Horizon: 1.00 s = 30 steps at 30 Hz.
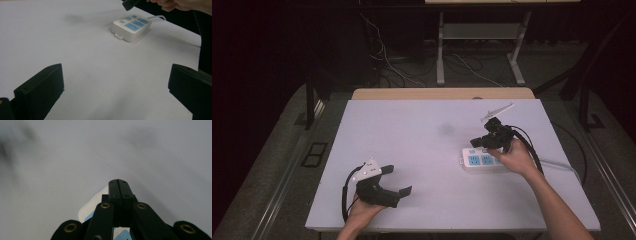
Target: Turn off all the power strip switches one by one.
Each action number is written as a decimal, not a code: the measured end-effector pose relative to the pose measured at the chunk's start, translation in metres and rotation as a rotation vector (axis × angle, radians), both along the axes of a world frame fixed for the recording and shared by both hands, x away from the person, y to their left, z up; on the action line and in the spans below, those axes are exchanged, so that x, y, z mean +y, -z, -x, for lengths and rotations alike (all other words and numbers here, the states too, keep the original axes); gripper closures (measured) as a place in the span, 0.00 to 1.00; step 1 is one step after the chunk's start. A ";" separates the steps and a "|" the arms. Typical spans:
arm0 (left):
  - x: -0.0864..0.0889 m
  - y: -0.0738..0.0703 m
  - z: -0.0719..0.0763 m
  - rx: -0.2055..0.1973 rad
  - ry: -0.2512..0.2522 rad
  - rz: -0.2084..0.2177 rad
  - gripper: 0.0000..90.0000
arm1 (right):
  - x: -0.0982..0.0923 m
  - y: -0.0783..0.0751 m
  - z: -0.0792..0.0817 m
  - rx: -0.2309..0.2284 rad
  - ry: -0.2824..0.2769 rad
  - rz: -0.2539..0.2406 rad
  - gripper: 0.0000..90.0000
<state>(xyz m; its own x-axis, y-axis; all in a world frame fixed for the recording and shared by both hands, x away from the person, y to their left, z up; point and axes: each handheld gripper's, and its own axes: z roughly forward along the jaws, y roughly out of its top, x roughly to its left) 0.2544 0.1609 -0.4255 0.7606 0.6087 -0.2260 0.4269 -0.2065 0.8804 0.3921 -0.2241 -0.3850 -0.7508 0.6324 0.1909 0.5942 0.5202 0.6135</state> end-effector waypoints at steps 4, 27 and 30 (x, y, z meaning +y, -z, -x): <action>0.000 0.000 0.000 0.000 0.001 -0.001 0.00 | 0.003 0.005 -0.002 0.010 -0.003 0.000 1.00; 0.000 0.001 0.000 0.001 -0.001 -0.006 0.00 | 0.001 0.033 -0.008 0.046 0.003 -0.040 1.00; 0.000 0.001 0.000 0.001 -0.002 -0.007 0.00 | 0.000 0.034 -0.007 0.044 0.002 -0.045 1.00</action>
<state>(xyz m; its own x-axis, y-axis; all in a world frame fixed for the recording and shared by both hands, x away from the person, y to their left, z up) 0.2544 0.1609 -0.4261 0.7590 0.6120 -0.2223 0.4282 -0.2120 0.8785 0.3995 -0.2237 -0.4189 -0.7396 0.6240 0.2522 0.6222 0.4913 0.6095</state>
